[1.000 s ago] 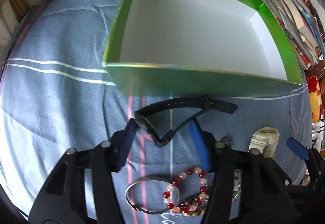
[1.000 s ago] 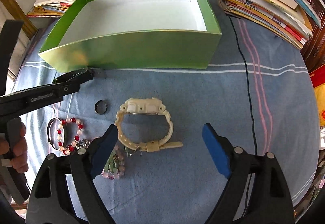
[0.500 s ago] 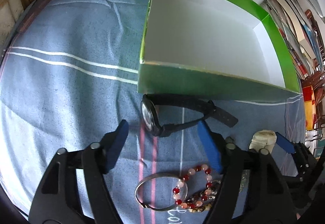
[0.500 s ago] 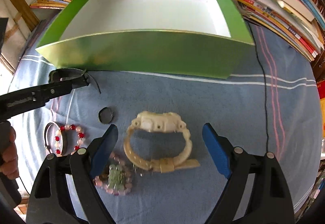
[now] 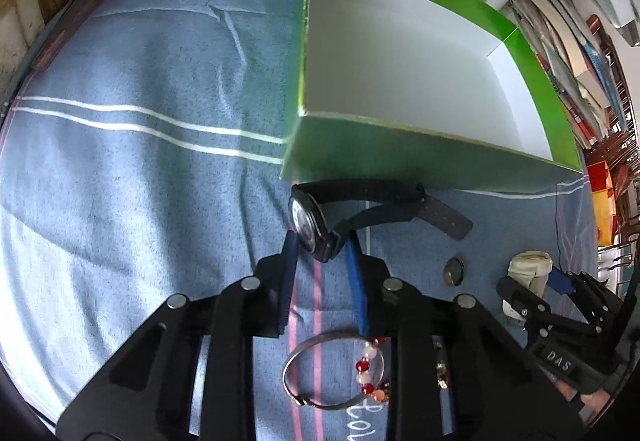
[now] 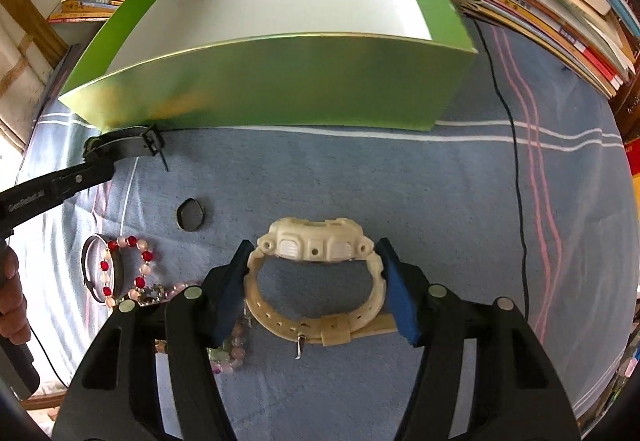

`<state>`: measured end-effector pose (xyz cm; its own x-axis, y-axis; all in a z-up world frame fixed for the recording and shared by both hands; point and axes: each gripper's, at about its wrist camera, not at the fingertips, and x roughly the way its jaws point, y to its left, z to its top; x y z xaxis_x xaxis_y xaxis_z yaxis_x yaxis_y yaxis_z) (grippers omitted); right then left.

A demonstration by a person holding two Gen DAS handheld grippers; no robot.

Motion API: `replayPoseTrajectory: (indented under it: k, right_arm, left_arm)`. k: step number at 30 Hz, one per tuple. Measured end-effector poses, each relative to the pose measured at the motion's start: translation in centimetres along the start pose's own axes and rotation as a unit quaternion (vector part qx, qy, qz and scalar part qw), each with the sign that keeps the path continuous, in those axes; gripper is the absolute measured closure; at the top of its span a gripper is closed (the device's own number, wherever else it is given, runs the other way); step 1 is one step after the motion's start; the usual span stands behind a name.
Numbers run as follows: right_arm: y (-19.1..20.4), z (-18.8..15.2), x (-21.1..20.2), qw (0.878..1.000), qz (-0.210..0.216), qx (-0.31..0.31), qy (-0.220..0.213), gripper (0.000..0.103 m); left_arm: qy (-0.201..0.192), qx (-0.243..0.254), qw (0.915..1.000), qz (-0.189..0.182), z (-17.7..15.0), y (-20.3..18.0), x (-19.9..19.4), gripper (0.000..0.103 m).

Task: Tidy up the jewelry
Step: 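Close the left tool on the black watch while the right tool grasps the white watch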

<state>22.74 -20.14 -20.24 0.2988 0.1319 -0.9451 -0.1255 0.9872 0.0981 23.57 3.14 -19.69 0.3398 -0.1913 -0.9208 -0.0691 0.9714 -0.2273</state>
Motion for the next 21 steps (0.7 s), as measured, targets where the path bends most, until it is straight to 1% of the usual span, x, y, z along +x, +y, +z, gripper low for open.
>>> replayPoseTrajectory:
  k: [7, 10, 11, 13, 14, 15, 16, 18, 21]
  right_arm:
    - [-0.6, -1.3, -1.0, 1.0, 0.0, 0.009, -0.004, 0.041]
    - [-0.7, -1.7, -1.6, 1.0, 0.0, 0.011, -0.007, 0.041]
    - [-0.7, -1.8, -1.7, 1.0, 0.0, 0.012, -0.007, 0.041]
    - [-0.9, -2.0, -1.8, 1.0, -0.001, 0.014, -0.004, 0.041]
    - [-0.6, -2.2, -1.6, 1.0, -0.001, 0.015, -0.003, 0.041]
    - [-0.5, -2.6, -1.4, 1.0, -0.001, 0.016, -0.002, 0.041]
    - [-0.7, -2.8, -1.4, 1.0, -0.001, 0.017, -0.002, 0.041]
    - [-0.6, -3.1, -1.6, 1.0, -0.003, 0.019, -0.003, 0.041]
    - [-0.9, -3.5, -1.7, 1.0, -0.003, 0.022, -0.002, 0.041]
  left_arm:
    - [-0.012, -0.002, 0.9998, -0.013, 0.2, 0.0, -0.8, 0.081]
    - [-0.014, 0.0, 0.9998, -0.013, -0.5, 0.9, -1.7, 0.081]
    - [-0.013, -0.001, 0.9998, -0.012, -0.6, 1.0, -1.7, 0.08]
    - [-0.006, -0.005, 0.9999, -0.008, -0.7, 1.5, -1.6, 0.075]
    - [-0.004, -0.008, 1.0, -0.002, -0.5, 1.6, -1.4, 0.075]
    - [-0.004, -0.009, 0.9999, 0.001, -1.1, 2.4, -1.6, 0.068]
    - [-0.001, -0.014, 0.9999, 0.005, -1.0, 2.5, -1.4, 0.053]
    - [-0.004, -0.025, 0.9996, 0.012, -0.8, 2.8, -1.3, 0.04]
    - [-0.012, -0.026, 0.9995, 0.011, -0.2, 2.4, -1.5, 0.037]
